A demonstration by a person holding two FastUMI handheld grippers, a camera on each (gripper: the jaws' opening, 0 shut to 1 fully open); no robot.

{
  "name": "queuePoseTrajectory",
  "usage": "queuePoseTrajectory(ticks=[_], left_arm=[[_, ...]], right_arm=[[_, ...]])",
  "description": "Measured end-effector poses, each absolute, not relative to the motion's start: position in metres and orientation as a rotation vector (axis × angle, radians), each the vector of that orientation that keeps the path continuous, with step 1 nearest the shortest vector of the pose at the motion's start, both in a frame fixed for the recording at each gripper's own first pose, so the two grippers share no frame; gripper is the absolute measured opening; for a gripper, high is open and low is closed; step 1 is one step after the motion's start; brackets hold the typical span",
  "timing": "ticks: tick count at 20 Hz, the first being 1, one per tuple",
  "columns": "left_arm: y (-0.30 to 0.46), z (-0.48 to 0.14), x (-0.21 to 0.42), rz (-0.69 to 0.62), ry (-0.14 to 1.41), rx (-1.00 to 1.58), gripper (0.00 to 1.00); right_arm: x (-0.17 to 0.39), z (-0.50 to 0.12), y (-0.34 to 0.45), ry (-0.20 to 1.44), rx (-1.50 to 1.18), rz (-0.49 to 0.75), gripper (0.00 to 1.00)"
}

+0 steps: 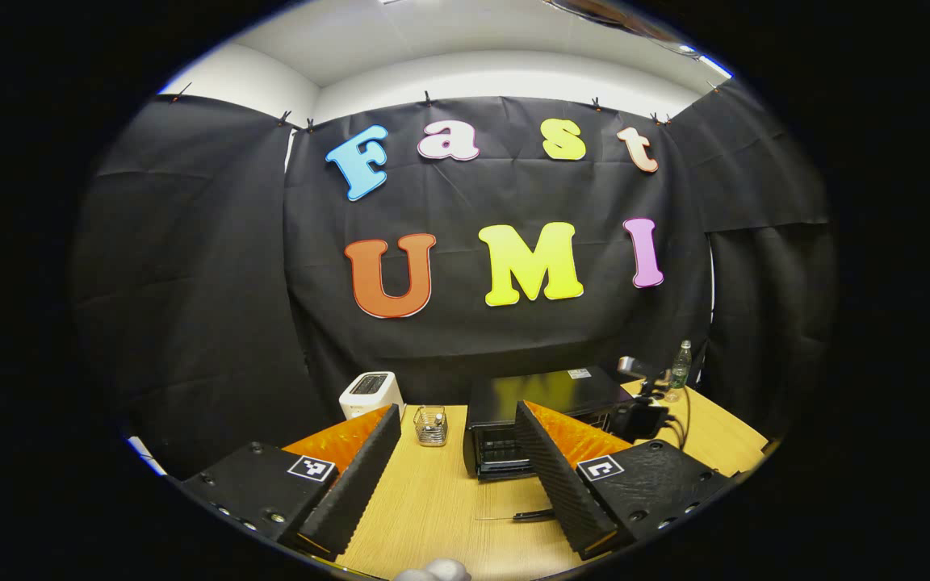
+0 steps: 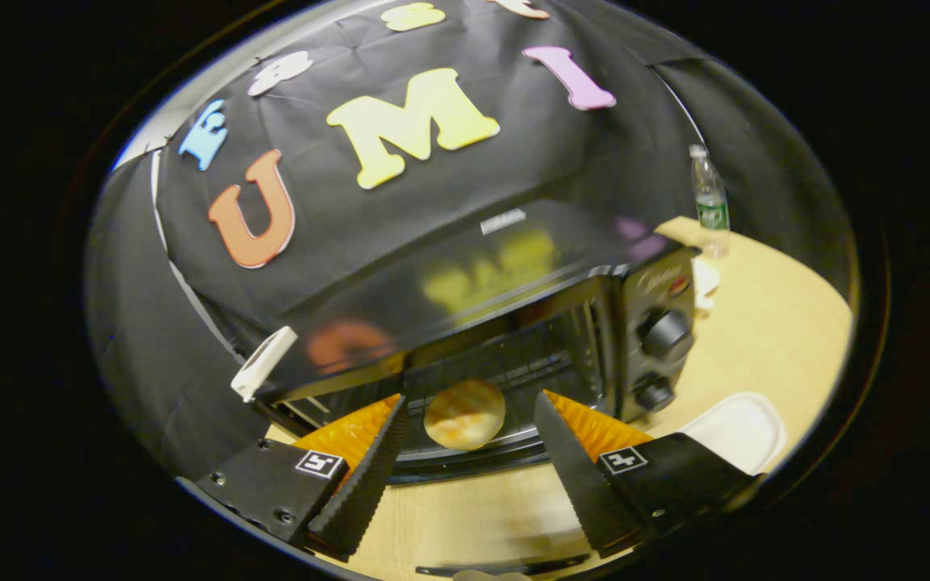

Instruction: Open the electric oven with the left hand, put the food in, and close the electric oven.

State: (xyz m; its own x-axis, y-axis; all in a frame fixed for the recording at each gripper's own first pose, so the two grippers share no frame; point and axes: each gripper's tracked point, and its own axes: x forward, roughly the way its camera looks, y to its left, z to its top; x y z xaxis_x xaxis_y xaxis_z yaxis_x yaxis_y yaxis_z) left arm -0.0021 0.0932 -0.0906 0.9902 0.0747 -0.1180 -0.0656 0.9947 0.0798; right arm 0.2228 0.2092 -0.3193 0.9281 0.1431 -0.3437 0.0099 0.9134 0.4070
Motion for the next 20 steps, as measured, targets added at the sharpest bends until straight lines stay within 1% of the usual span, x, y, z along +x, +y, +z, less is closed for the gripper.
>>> queuePoseTrajectory(ticks=[1,2,3,4,5,7,8,10,11,12,13,16,17,18,20], left_arm=[[0.092,-0.093,-0.003,0.067,0.121,0.073,0.93],[0.09,-0.097,-0.004,0.062,0.123,0.072,0.93],[0.089,-0.101,-0.004,0.061,0.125,0.071,0.93],[0.087,-0.104,-0.004,0.058,0.128,0.071,0.93],[0.086,-0.108,-0.004,0.054,0.128,0.073,0.93],[0.078,-0.119,-0.005,0.039,0.136,0.079,0.93],[0.074,-0.126,-0.004,0.034,0.139,0.08,0.93],[0.064,-0.138,-0.004,0.018,0.145,0.078,0.93],[0.059,-0.146,-0.003,0.016,0.149,0.081,0.93],[0.054,-0.158,-0.002,0.008,0.173,0.075,0.93],[0.049,-0.168,-0.002,0.007,0.181,0.065,0.93],[0.03,-0.197,-0.002,-0.01,0.214,0.04,0.94],[0.024,-0.214,-0.004,-0.011,0.245,0.038,0.94],[0.021,-0.226,-0.005,-0.013,0.26,0.045,0.94],[0.012,-0.259,-0.011,-0.017,0.325,0.037,0.94]], right_arm=[[0.211,-0.3,0.198,0.352,0.377,0.077,1.0],[0.198,-0.279,0.187,0.322,0.335,0.088,0.95],[0.185,-0.25,0.171,0.275,0.287,0.088,1.0],[0.173,-0.228,0.159,0.241,0.238,0.093,0.95],[0.16,-0.203,0.146,0.2,0.182,0.094,1.0],[0.139,-0.155,0.118,0.132,0.092,0.083,1.0],[0.127,-0.136,0.107,0.099,0.062,0.078,0.95],[0.103,-0.099,0.085,0.042,0.018,0.061,0.96],[0.09,-0.085,0.075,0.024,0.015,0.046,0.96],[0.079,-0.077,0.064,0.02,0.013,0.034,1.0],[0.07,-0.07,0.055,0.014,0.02,0.021,0.96],[0.047,-0.047,0.029,-0.011,0.014,-0.01,0.96],[0.041,-0.042,0.024,-0.019,0.006,-0.018,1.0],[0.037,-0.04,0.02,-0.017,0.004,-0.017,0.96],[0.027,-0.032,0.013,-0.023,0.009,-0.015,0.96]])
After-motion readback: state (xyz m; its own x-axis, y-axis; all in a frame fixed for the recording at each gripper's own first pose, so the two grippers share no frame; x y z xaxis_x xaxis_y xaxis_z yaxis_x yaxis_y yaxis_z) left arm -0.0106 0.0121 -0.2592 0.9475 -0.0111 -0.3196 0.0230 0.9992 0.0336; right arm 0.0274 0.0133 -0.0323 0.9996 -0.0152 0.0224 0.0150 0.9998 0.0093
